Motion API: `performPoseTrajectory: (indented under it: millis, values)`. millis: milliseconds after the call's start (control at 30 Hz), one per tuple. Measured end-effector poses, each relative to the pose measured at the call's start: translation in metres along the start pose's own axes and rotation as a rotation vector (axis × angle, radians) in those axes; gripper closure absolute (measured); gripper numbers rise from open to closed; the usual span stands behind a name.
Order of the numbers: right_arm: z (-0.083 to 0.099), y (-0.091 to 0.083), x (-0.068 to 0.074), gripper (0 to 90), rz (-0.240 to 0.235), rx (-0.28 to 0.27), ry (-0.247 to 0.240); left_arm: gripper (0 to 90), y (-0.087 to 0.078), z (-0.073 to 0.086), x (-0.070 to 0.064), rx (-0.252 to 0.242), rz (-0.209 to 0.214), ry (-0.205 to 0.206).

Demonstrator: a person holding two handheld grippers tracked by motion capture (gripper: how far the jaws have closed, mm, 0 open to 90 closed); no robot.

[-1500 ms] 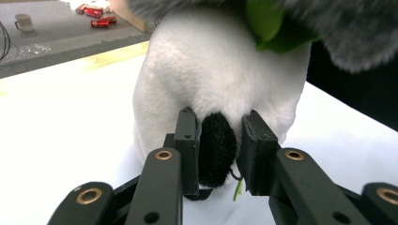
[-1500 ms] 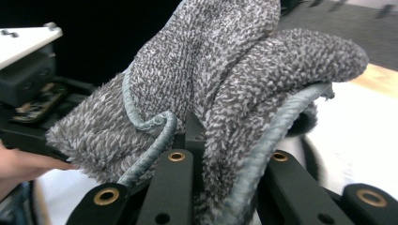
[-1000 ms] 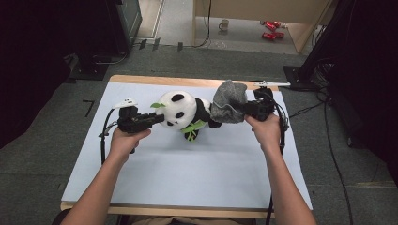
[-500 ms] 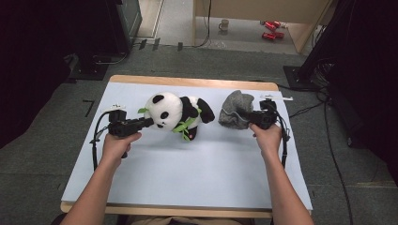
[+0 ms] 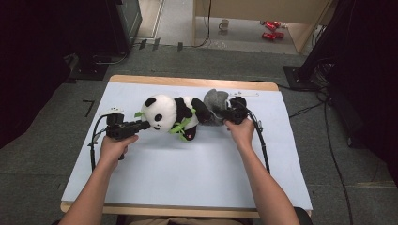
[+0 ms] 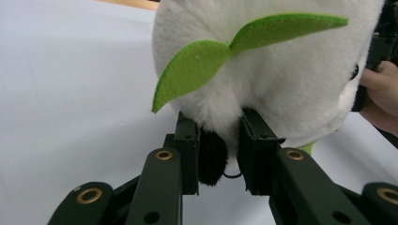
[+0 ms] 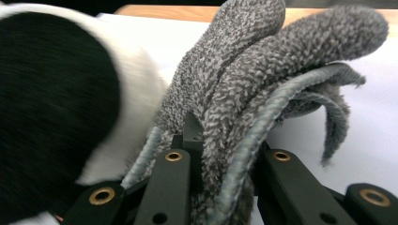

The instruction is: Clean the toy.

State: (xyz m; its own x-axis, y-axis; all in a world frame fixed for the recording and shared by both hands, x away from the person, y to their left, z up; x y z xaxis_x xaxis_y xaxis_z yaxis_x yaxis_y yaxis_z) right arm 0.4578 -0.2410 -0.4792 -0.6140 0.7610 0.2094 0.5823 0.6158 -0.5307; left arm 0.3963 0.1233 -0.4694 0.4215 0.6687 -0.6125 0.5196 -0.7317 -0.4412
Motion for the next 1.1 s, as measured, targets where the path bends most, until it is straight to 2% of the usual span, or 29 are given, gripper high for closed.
performPoseTrajectory:
  millis: [100, 200, 267, 333, 400, 467, 533, 600, 667, 733, 867, 967, 1100]
  values:
    - [-0.004, 0.009, 0.009, 79.0, -0.065, -0.041, 0.002, 72.1, 0.002, 0.0, 0.002, 0.006, 0.015, -0.009]
    - [-0.009, 0.012, 0.018, 80.4, -0.137, -0.051, 0.037, 72.4, 0.002, 0.002, 0.004, 0.016, 0.038, -0.014]
    - [-0.014, 0.007, 0.024, 80.9, -0.15, -0.047, 0.033, 72.5, 0.002, 0.002, 0.002, 0.023, 0.049, -0.01]
    - [-0.019, -0.002, 0.029, 81.1, -0.145, -0.041, 0.013, 72.5, 0.002, 0.004, -0.003, 0.041, 0.071, -0.005]
    - [-0.023, -0.015, 0.032, 81.1, -0.148, -0.05, 0.015, 72.4, 0.001, 0.006, -0.009, 0.059, 0.1, -0.002]
    - [-0.026, -0.032, 0.035, 81.0, -0.158, -0.054, 0.023, 72.0, -0.003, 0.008, -0.018, 0.078, 0.13, 0.01]
    - [-0.026, -0.05, 0.039, 80.9, -0.164, -0.03, 0.026, 71.1, -0.008, 0.012, -0.026, 0.094, 0.147, 0.001]
    - [-0.02, -0.068, 0.044, 80.8, -0.17, -0.021, 0.037, 70.4, -0.009, 0.02, -0.032, 0.124, 0.135, 0.02]
    - [-0.011, -0.075, 0.046, 80.8, -0.16, -0.003, 0.034, 69.9, -0.006, 0.03, -0.034, 0.161, 0.113, 0.049]
    - [0.001, -0.077, 0.047, 80.7, -0.146, 0.023, 0.014, 69.2, -0.002, 0.037, -0.033, 0.173, 0.097, 0.061]
    - [0.012, -0.074, 0.04, 80.7, -0.179, -0.013, 0.074, 67.1, 0.002, 0.038, -0.026, 0.114, 0.087, 0.059]
    - [0.014, -0.066, 0.035, 80.6, -0.161, -0.019, 0.063, 65.1, 0.004, 0.038, -0.023, 0.102, 0.042, 0.104]
    - [0.016, -0.054, 0.027, 79.3, -0.124, -0.031, 0.051, 63.4, 0.009, 0.033, -0.017, 0.076, 0.011, 0.096]
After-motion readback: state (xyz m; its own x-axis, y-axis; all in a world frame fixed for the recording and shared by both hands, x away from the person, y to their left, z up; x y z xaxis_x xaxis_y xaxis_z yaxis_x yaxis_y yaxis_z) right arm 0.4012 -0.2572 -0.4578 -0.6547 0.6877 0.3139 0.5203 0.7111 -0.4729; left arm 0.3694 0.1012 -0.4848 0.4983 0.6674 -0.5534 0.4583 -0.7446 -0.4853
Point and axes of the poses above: each handheld gripper's, and its own axes: y roughly forward along the jaws, z roughly out of its underside, x roughly to its left, the point moved 4 cm from there along y, roughly forward along the jaws, and after that the axes turned 12 degrees about -y, right-handed, at the moved point
